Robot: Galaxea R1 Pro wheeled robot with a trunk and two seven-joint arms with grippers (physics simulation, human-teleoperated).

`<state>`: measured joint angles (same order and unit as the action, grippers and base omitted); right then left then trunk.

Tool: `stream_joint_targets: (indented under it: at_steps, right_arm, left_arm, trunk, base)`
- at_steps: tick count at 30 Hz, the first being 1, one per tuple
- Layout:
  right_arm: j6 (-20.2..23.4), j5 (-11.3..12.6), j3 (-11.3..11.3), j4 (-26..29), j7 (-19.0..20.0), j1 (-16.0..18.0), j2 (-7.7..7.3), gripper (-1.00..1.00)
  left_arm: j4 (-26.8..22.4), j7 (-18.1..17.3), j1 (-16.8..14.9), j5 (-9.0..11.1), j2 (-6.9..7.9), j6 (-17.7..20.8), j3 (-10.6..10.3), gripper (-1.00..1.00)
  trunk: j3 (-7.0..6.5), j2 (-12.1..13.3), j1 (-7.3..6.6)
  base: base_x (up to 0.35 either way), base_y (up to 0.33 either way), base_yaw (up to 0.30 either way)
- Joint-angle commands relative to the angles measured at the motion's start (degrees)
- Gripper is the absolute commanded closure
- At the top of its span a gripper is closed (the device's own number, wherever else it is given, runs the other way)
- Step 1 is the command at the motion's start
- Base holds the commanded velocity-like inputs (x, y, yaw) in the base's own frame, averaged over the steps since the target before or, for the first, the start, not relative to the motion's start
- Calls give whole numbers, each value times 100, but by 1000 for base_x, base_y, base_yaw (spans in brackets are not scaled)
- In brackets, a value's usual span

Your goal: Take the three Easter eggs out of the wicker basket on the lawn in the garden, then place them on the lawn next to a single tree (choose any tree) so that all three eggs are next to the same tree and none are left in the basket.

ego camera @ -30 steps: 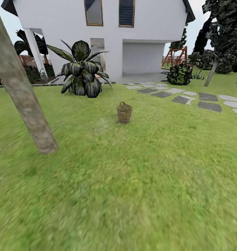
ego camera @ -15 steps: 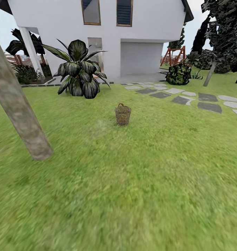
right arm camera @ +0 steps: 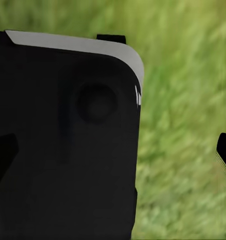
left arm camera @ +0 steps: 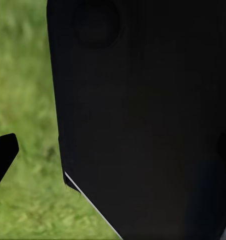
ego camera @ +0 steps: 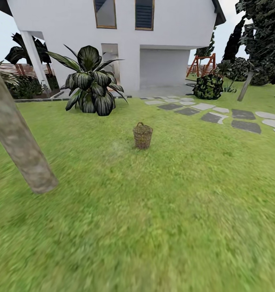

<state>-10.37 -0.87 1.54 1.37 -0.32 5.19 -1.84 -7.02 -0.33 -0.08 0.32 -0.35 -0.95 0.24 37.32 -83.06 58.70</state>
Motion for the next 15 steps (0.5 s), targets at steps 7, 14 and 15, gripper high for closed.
stream_joint_targets:
  at_steps: [7, 14, 15]
  right_arm:
    - [-17, -3, 13, -5, -3, 4, -1, -100]
    - [-17, -10, 13, -5, -3, 1, -1, -100]
    - [-17, -8, 13, -5, -3, 5, -1, -100]
  left_arm:
    - [-1, -3, -1, 3, 0, -10, 3, -100]
    - [-1, -3, -1, 3, -6, -10, 3, -100]
    - [-1, -3, -1, 3, -7, -10, 3, -100]
  trunk:
    - [4, -2, 3]
    - [4, -2, 3]
    - [4, -2, 3]
  base:
    - [280, 0, 0]
    - [275, 0, 0]
    - [274, 0, 0]
